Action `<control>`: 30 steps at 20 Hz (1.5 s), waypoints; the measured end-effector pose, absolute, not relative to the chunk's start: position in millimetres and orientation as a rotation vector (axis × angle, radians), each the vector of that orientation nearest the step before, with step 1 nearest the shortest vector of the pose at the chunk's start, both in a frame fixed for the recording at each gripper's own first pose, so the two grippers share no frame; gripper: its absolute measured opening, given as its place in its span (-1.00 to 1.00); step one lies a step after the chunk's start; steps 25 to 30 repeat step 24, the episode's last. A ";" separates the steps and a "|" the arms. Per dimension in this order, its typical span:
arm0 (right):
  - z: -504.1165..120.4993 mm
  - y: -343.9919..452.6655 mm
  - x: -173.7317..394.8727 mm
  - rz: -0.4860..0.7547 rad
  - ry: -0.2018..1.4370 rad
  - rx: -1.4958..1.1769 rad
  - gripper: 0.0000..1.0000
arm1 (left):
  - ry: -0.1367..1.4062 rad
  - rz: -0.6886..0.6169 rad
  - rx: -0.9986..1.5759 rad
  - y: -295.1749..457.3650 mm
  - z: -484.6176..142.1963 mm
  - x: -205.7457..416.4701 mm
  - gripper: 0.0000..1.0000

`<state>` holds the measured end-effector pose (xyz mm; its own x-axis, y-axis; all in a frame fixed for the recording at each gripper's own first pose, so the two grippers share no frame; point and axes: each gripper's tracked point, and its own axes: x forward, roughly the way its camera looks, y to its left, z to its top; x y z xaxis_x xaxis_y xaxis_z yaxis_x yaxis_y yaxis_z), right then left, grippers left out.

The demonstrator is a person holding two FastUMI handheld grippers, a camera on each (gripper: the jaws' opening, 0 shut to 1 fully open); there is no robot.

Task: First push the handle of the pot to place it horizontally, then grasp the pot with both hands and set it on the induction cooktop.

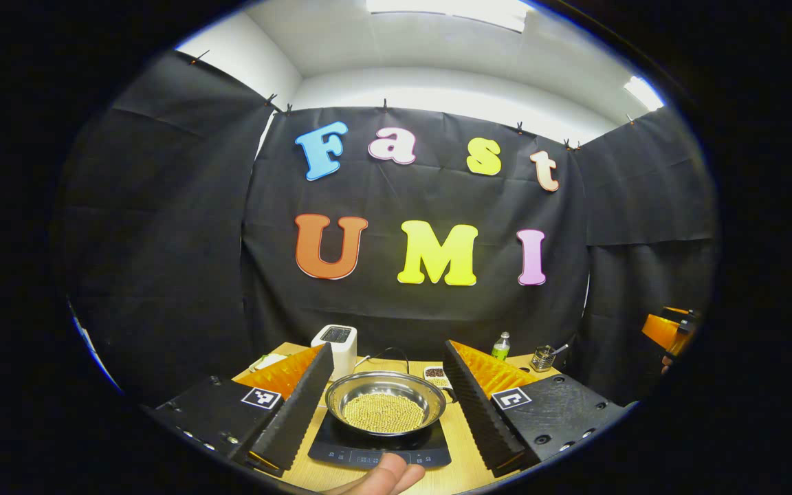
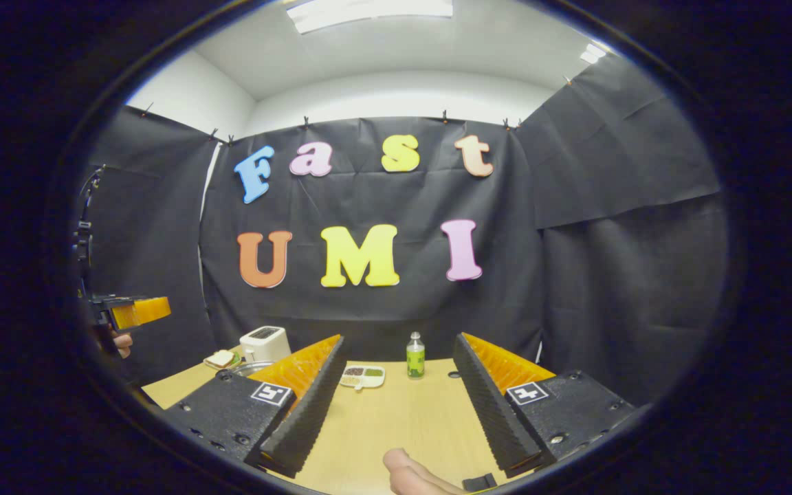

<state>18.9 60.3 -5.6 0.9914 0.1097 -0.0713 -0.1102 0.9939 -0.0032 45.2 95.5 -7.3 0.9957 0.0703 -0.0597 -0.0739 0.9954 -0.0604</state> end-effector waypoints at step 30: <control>-28.0 37.4 -20.5 0.085 0.093 0.032 0.92 | 0.001 0.072 -0.042 40.7 -28.3 -30.4 0.90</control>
